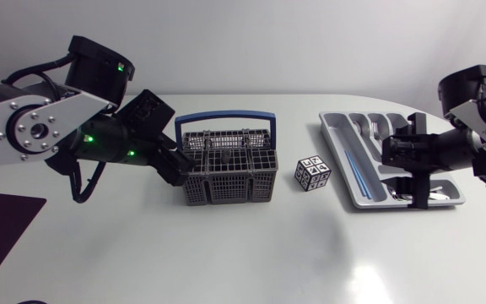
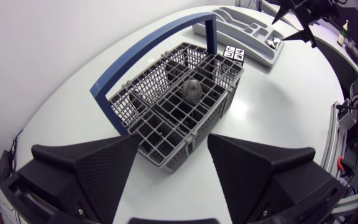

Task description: Transfer all utensils from the basket to the drawer tray.

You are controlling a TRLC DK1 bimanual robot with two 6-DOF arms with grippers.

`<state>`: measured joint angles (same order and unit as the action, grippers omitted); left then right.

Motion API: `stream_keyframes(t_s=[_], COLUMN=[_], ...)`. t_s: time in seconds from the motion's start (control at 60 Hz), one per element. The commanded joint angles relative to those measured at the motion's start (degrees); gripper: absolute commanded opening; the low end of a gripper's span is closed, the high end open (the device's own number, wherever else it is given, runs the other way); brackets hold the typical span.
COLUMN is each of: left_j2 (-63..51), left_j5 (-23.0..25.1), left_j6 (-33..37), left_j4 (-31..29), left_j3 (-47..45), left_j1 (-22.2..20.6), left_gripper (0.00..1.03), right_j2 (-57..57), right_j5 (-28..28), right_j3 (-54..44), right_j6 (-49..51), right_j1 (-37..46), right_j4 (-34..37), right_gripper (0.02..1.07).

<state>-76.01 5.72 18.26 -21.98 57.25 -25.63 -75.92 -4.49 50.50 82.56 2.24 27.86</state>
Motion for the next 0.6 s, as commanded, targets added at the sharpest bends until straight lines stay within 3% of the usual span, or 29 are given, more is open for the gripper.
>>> stream_keyframes(t_s=[0.0, 0.183, 0.583], left_j2=[1.2, 1.4, 1.8], left_j5=[0.9, 2.6, 6.3], left_j6=[1.8, 3.4, 7.2], left_j4=[0.7, 2.0, 5.5], left_j3=[-2.1, -4.6, -9.5], left_j1=[1.3, 3.2, 5.8], left_gripper=[0.78, 0.78, 0.78], right_j2=[0.6, -4.5, -17.8], right_j5=[-0.5, -4.6, -14.3], right_j3=[3.0, 12.5, 25.6], right_j6=[-10.8, -31.7, -65.3], right_j1=[-5.1, -14.6, -27.5], right_j4=[3.1, 8.4, 8.0], right_gripper=[0.75, 0.75, 0.75])
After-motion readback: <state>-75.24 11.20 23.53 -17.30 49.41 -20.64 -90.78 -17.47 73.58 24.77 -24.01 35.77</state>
